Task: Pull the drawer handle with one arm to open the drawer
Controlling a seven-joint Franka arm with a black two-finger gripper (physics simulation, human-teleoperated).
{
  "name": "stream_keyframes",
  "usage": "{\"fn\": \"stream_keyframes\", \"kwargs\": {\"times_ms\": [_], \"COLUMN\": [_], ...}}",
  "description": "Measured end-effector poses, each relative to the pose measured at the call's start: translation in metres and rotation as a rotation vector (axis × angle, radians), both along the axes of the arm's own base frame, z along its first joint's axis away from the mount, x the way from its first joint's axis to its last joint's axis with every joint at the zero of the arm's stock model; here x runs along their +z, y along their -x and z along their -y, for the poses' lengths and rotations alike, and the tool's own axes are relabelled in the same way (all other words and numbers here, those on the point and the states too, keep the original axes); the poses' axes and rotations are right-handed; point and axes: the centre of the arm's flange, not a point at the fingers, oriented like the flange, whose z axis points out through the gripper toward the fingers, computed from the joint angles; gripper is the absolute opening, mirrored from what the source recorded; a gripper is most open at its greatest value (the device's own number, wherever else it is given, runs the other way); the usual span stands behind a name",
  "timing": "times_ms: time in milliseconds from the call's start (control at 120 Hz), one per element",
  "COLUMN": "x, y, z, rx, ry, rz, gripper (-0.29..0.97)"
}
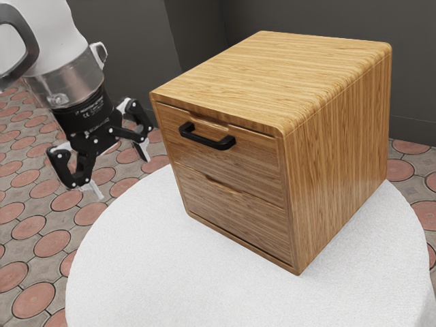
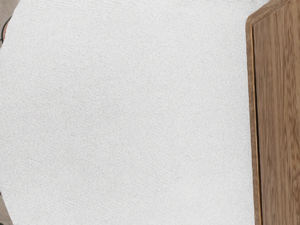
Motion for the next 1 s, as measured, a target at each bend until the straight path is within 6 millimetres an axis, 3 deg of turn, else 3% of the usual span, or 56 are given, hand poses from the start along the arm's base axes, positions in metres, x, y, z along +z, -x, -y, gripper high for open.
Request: {"fn": "stream_keyframes", "kwargs": {"times_ms": [183, 383, 1000], "x": [-0.005, -0.007, -0.022], "y": [-0.023, -0.036, -0.071], "z": [-0.009, 0.006, 0.008], "rx": [0.025, -0.001, 0.003], "ry": [-0.012, -0.010, -0.008], "rz": [0.073, 0.120, 0.198], "gripper": [0.68, 0.68, 0.68]}}
